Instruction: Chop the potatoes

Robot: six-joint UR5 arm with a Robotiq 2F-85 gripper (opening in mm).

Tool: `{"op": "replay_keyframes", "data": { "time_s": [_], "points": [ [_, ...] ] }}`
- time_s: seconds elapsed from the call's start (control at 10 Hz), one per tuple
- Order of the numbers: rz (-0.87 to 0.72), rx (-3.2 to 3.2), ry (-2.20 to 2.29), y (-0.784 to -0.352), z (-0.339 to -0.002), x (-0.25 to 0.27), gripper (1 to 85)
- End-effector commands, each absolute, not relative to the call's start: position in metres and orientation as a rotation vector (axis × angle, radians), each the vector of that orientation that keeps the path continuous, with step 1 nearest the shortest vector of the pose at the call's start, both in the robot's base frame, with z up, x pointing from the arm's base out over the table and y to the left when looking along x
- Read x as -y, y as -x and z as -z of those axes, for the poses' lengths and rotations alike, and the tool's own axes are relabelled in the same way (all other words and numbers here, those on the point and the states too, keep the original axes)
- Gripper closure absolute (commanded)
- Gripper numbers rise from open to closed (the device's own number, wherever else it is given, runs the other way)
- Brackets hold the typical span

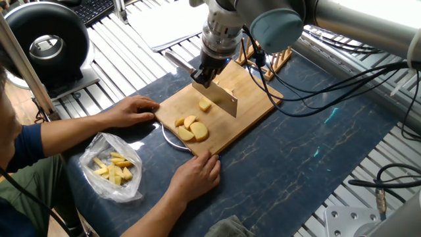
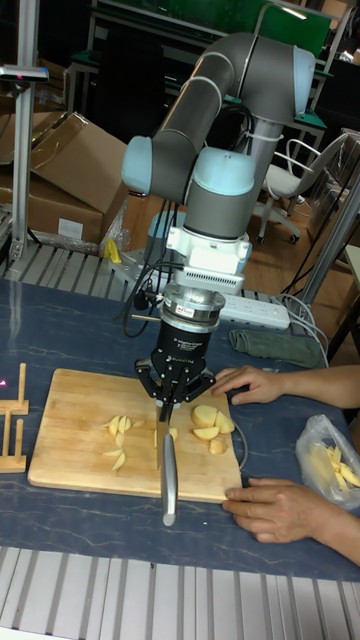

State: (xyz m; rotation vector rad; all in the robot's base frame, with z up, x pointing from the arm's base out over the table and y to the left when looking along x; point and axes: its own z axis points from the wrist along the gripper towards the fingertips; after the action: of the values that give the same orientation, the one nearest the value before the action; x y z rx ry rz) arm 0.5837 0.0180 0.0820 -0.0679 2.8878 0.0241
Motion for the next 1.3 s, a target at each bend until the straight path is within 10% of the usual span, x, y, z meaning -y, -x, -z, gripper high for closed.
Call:
{"op": "replay_keyframes", "data": {
  "time_s": [0.0, 1.2],
  "points": [
    [-0.034, -2.885, 0.057, -0.5839, -0.0813, -0.0196, 84.7],
    [-0.035, -2.878, 0.073, -0.5912, -0.0893, -0.0254, 84.7]
  ]
}}
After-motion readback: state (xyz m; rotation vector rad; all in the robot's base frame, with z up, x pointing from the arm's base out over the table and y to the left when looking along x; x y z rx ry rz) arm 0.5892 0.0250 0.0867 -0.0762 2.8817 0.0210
